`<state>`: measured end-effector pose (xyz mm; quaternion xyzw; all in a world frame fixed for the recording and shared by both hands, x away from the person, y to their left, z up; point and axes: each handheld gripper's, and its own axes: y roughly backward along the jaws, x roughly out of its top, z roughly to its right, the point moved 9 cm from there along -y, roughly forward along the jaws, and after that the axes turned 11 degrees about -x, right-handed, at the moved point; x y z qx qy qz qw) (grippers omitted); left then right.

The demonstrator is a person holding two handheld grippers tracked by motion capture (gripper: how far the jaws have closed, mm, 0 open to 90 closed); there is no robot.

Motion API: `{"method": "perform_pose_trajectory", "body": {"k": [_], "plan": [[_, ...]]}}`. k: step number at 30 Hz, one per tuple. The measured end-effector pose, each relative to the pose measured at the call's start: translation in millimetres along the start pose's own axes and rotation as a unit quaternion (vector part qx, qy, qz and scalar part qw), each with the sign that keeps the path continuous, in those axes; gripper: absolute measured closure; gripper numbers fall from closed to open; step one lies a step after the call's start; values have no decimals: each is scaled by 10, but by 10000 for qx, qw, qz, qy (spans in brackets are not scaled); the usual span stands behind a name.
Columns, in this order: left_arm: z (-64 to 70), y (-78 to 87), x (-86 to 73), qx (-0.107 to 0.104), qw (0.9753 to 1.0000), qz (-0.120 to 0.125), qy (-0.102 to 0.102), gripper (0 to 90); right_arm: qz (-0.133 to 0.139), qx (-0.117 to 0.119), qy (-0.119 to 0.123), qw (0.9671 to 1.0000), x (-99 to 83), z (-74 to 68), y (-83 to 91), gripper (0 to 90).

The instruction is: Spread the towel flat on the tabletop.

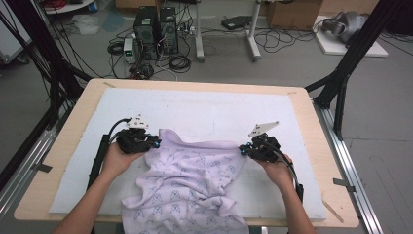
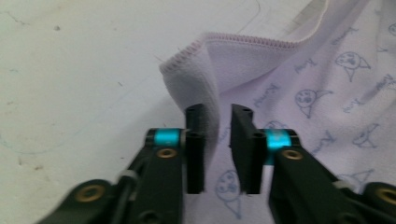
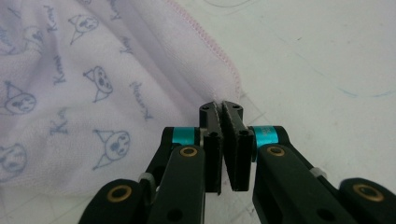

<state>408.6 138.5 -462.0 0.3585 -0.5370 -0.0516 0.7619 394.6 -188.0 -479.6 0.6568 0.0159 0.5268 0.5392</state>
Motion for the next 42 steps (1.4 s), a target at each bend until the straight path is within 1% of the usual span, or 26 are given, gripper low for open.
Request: {"method": "perform_pose_trajectory", "body": {"k": [2,3,4,6,7,8,9,10,11,12,13,16,18,19,21,25,28,29,30,31,32,33,35,38,40,42], "plan": [[-80,-9,5,268,9996,37,-41,838,-26,-54,-29,10000,-10,43,-30,867],[-129,-11,6,388,9992,98,19,837,-61,-66,-67,9999,-23,62,-45,866],[-170,-25,1,431,9989,150,146,833,-108,-81,-123,9998,-44,89,-66,866],[-205,-84,-35,372,9988,94,314,788,-153,-35,-194,9997,-69,110,-95,866],[-212,-149,-75,336,9985,-41,439,747,-154,-38,-183,9997,-69,111,-99,865],[-216,-205,-112,306,9982,-180,480,710,-136,-33,-178,9997,-60,105,-101,865],[-208,-262,-147,260,9980,-318,485,711,-116,-42,-153,9998,-52,101,-105,864],[-197,-311,-174,272,9978,-435,421,753,-122,-43,-136,9998,-48,96,-109,864],[-187,-340,-176,316,9979,-452,327,846,-129,-55,-115,9998,-50,97,-114,864],[-165,-358,-156,219,9984,-366,380,862,-143,-55,-138,9998,-54,100,-115,864],[-136,-376,-142,36,9984,-331,449,866,-144,-35,-151,9998,-57,103,-114,863],[-84,-419,-123,-43,9985,-354,412,866,-114,-36,-144,9998,-52,106,-104,862],[7,-452,-76,-338,9982,-205,455,863,-117,-44,-158,9998,-50,106,-109,862],[33,-467,-65,-402,9982,-211,402,860,-117,-40,-163,9998,-50,106,-112,862],[69,-508,-51,-418,9984,-269,274,848,-125,-43,-146,9998,-53,108,-126,860],[-25,-495,-43,-352,9985,-138,405,844,-189,-40,-124,9997,-70,101,-143,854],[-43,-527,-65,-438,9983,-147,358,858,-224,-3,-127,9997,-80,86,-155,847],[-38,-538,-64,-422,9984,-134,346,857,-236,-7,-103,9997,-84,88,-164,844],[-41,-540,-58,-367,9989,-150,251,855,-269,-7,-97,9996,-91,84,-173,842],[-50,-530,-44,-204,9996,-134,134,844,-281,-6,-93,9996,-96,77,-184,842],[-69,-513,-25,-27,9999,-68,119,790,-311,2,-73,9995,-105,70,-192,841],[-87,-492,-4,23,9999,21,153,744,-358,2,-68,9993,-117,58,-200,840],[-129,-429,44,154,9995,222,155,729,-345,9,-67,9994,-119,56,-206,840],[-196,-327,79,172,9984,470,250,755,-337,14,-70,9994,-119,59,-206,838],[-244,-269,51,116,9982,492,321,816,-263,9,-71,9996,-122,60,-210,838],[-286,-254,17,92,9982,463,358,859,-188,34,-168,9997,-136,62,-207,837]]}}
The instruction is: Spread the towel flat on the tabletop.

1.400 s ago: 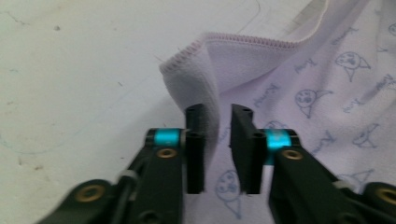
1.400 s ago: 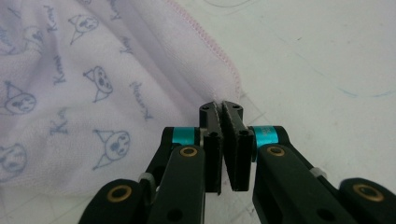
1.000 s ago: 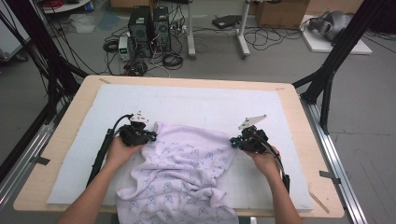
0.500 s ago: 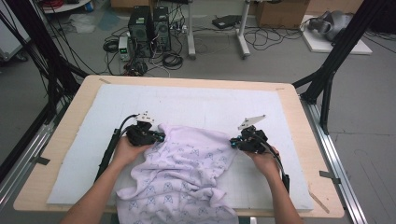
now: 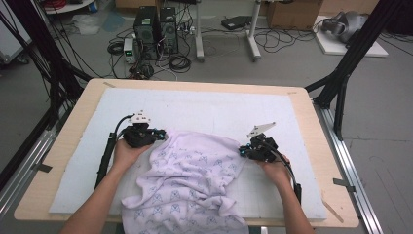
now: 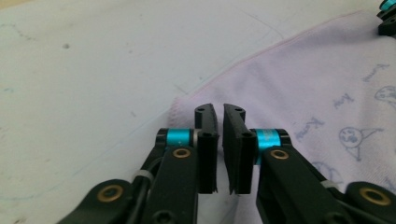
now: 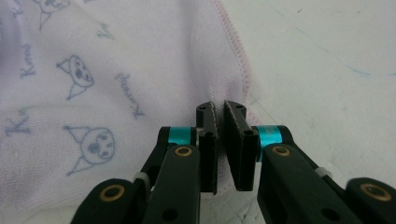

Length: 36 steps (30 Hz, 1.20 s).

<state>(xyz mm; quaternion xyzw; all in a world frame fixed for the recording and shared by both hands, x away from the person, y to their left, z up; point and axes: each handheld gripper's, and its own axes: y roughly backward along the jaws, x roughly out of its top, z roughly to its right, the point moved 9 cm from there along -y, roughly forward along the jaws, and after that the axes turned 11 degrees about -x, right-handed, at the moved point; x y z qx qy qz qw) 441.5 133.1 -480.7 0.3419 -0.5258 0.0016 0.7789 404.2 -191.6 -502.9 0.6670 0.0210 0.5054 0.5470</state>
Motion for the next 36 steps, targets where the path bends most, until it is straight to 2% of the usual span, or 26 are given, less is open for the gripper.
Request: {"method": "perform_pose_trajectory", "body": {"k": [3,5,9,11,14,17,21,25,29,31,33,36], "plan": [[-28,-48,-28,41,10000,-67,-10,871,74,29,-26,10000,-7,6,-1,834],[-10,-126,-40,50,9998,-151,-91,864,76,23,-19,10000,-7,6,-1,833],[32,-283,-109,136,9988,-421,-221,782,75,23,-22,10000,-8,7,-1,828],[34,-301,-92,220,9984,-408,-313,755,79,18,-18,10000,-8,6,-2,827],[34,-310,-90,256,9985,-388,-294,726,80,15,-17,10000,-7,7,-5,824],[62,-328,-92,150,9986,-392,-329,817,82,10,-33,10000,-5,11,-10,823],[98,-330,-83,322,9966,-529,-537,880,77,-4,-24,10000,-4,11,-11,823],[62,-215,-98,396,9961,-618,-499,888,63,-7,-20,10000,-5,8,-6,823],[-10,48,-37,621,9956,-461,-529,890,62,-3,-13,10000,-3,4,-6,822],[-46,197,-7,757,9943,-463,-597,891,64,-6,-12,10000,-3,6,-6,822],[-63,289,13,808,9936,-438,-652,892,60,-5,-10,10000,-3,7,-4,822],[-91,328,-26,737,9945,-541,-506,887,83,-29,2,10000,5,10,1,818]]}}
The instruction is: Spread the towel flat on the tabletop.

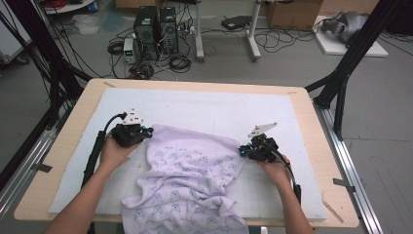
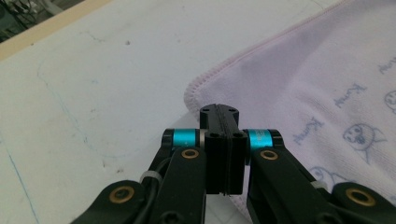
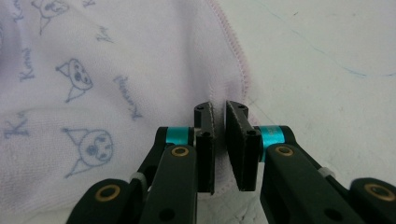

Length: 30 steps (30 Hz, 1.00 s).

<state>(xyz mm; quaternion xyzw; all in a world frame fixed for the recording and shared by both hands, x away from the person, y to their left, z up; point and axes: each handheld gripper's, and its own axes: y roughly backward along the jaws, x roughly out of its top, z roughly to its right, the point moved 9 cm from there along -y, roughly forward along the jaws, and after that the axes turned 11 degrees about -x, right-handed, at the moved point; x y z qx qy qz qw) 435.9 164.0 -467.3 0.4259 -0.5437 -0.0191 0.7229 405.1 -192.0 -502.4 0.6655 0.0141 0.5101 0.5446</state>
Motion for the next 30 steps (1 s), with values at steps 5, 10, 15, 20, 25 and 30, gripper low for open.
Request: {"method": "perform_pose_trajectory", "body": {"k": [5,10,15,20,25,30], "plan": [[31,-121,-70,-143,9996,-223,66,698,128,-51,-29,9999,38,-7,66,780],[88,-271,-128,-248,9986,-472,-13,618,170,101,-85,9998,38,-60,145,675],[67,-317,-179,-336,9976,-541,264,657,-113,161,-73,9998,-44,-113,37,642],[85,-320,-168,-170,9978,-630,127,877,-92,210,113,9997,-14,-119,18,853],[46,-244,-83,104,9990,-434,66,884,-67,-149,337,9993,141,-39,39,857],[-155,-139,161,454,9984,16,330,886,24,-483,371,9981,427,215,52,860]]}}
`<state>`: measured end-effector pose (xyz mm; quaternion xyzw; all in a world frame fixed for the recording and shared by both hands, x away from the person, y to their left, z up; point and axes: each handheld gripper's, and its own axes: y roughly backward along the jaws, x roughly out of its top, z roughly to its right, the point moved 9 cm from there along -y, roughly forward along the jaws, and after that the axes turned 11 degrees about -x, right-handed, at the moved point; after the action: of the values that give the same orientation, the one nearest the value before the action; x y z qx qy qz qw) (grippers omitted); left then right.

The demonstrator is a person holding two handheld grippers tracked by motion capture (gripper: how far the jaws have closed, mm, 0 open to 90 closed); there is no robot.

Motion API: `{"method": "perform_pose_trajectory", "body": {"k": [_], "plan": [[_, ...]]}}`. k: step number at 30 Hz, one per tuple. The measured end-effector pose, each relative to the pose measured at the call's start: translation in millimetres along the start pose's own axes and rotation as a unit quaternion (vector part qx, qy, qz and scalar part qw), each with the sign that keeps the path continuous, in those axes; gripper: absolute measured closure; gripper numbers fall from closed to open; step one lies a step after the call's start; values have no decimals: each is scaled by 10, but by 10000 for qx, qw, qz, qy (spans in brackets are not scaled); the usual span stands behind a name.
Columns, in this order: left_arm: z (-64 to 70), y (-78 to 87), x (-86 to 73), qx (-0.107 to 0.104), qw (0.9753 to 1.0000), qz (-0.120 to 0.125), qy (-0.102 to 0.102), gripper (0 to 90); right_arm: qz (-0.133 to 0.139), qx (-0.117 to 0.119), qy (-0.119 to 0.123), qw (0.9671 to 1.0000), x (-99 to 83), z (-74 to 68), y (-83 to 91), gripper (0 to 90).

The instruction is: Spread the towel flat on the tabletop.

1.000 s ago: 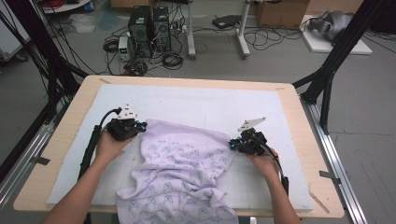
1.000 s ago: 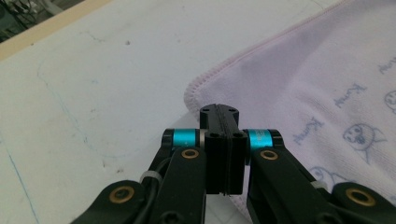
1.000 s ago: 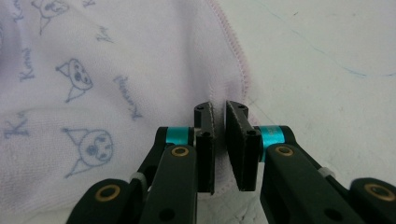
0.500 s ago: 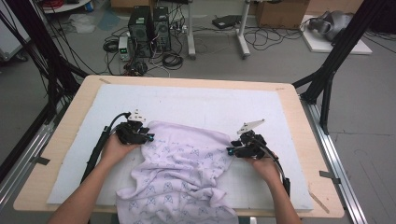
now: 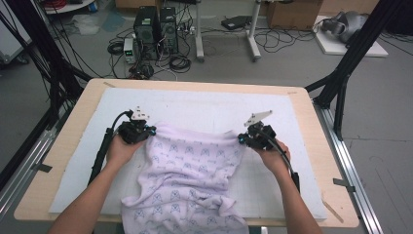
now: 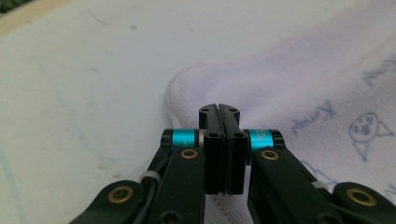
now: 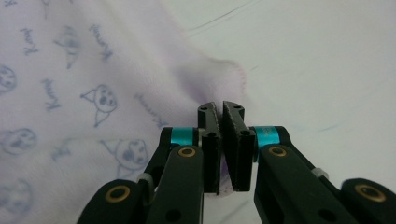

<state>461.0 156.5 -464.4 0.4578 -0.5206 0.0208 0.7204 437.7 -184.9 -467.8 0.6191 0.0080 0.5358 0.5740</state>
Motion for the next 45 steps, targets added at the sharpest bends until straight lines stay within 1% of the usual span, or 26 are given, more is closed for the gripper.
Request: {"method": "perform_pose_trajectory", "body": {"k": [2,4,7,9,10,11,12,13,14,15,17,18,20,23,25,27,28,29,34,35,37,39,40,41,43,45], "plan": [[-95,44,133,143,9997,142,99,886,69,-146,-18,9999,161,163,8,861],[-187,99,307,317,9990,300,111,886,170,-267,-34,9995,358,328,32,862],[-311,190,614,570,9967,576,72,886,219,-556,51,9982,675,603,63,862],[-406,199,754,738,9952,634,69,885,304,-686,-64,9972,884,779,76,860],[-462,182,782,837,9946,606,106,882,307,-658,-276,9970,962,839,55,833],[-525,155,775,937,9939,541,214,851,327,-701,-377,9963,1014,884,21,724],[-549,139,750,927,9940,493,295,755,283,-820,-535,9948,1041,927,-43,603],[-555,103,690,750,9956,409,384,722,243,-722,-629,9951,1034,913,-85,606],[-550,84,647,663,9964,340,398,703,165,-611,-621,9961,997,863,-141,603],[-531,70,587,595,9973,265,351,688,102,-583,-577,9966,966,828,-168,602],[-491,67,477,476,9979,272,342,676,133,-533,-386,9977,881,717,-200,603],[-475,66,438,425,9981,258,349,662,71,-438,-420,9981,823,660,-205,599],[-416,82,326,326,9987,201,333,643,110,-298,-461,9984,706,572,-195,594],[-301,128,204,168,9994,172,267,623,19,-111,-525,9986,528,439,-136,574],[-197,175,113,16,9996,153,243,601,191,-61,-520,9984,436,351,-57,576],[-97,222,25,-77,9998,52,175,587,220,57,-572,9981,330,248,27,577],[-37,250,-13,-99,9999,88,108,570,256,109,-554,9981,263,173,82,582],[6,280,-48,-117,9999,83,77,570,249,142,-485,9984,200,112,123,583],[315,428,-320,-353,9993,137,46,559,440,381,-424,9974,-63,-203,340,628],[378,457,-366,-375,9992,163,14,556,445,425,-346,9975,-118,-268,369,630],[505,512,-444,-427,9989,197,-89,553,381,574,-315,9971,-226,-405,423,632],[617,554,-536,-469,9986,187,-147,554,438,670,-229,9965,-312,-530,473,657],[659,560,-594,-491,9985,162,-176,557,443,766,-271,9957,-351,-588,486,657],[685,560,-662,-506,9986,49,-162,567,432,892,-303,9946,-389,-654,489,657],[752,567,-770,-651,9978,15,-102,581,347,997,-186,9942,-479,-788,467,656],[802,554,-845,-818,9966,-72,-56,612,229,1096,-89,9937,-545,-874,417,656]]}}
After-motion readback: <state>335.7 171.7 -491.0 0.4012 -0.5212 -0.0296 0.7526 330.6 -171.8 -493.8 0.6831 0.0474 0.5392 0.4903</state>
